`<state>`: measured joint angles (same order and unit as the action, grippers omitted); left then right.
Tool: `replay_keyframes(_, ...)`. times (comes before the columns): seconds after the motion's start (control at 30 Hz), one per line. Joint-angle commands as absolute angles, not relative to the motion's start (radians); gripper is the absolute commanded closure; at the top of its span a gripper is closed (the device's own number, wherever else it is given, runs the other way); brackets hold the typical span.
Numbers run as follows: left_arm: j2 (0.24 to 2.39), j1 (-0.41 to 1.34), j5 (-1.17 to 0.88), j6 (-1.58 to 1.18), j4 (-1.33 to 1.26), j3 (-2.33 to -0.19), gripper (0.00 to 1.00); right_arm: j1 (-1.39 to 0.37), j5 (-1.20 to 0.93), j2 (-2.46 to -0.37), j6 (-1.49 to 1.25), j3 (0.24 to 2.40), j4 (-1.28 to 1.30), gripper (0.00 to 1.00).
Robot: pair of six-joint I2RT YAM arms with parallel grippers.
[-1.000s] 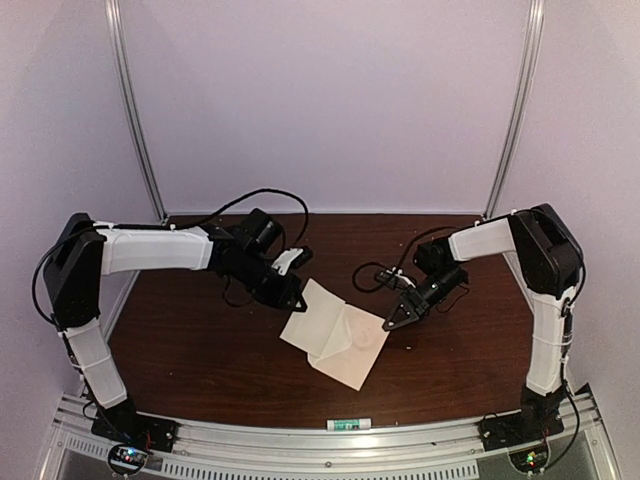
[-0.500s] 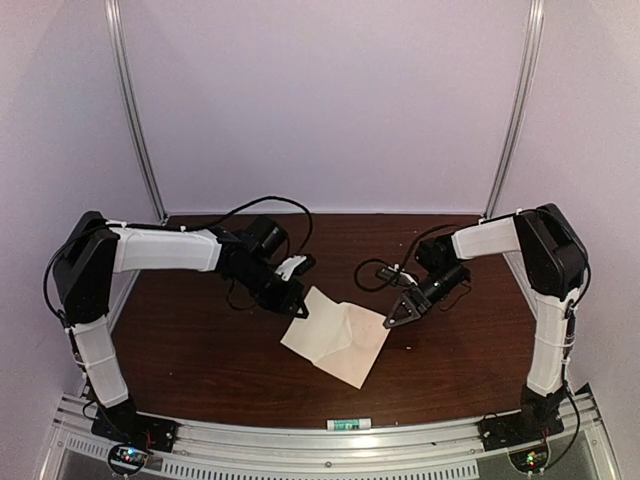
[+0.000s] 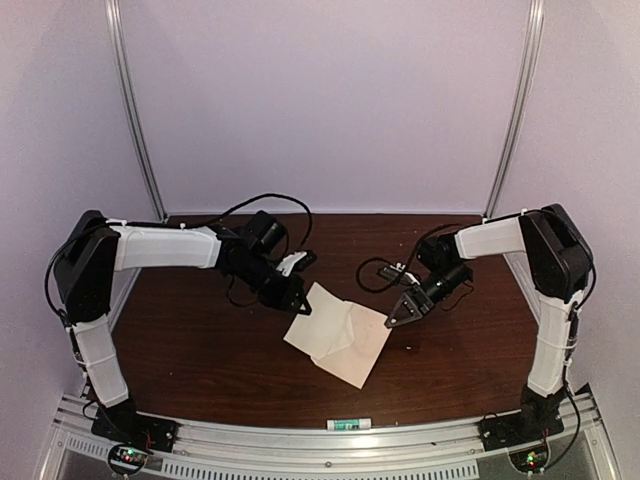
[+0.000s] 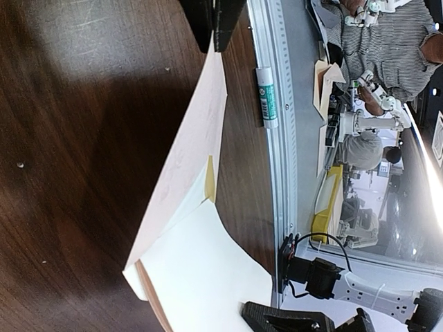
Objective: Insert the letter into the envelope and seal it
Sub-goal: Place the 1/2-folded letter in the envelope.
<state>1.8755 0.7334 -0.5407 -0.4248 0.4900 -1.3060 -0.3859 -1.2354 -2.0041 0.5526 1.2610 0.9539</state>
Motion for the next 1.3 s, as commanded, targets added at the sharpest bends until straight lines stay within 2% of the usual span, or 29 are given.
replay_keyframes(0.0,1.896,0.726,-0.577,-0.441,0.458,-1.317,1.00,-0.382,-1.259,-1.966,0.583,1.250,0.958,1.00)
replay_keyframes(1.27,1.794,0.721,-0.516,-0.563,0.433,-1.246,1.00,-0.370,-1.292,-1.968,0.614,1.252,0.987,1.00)
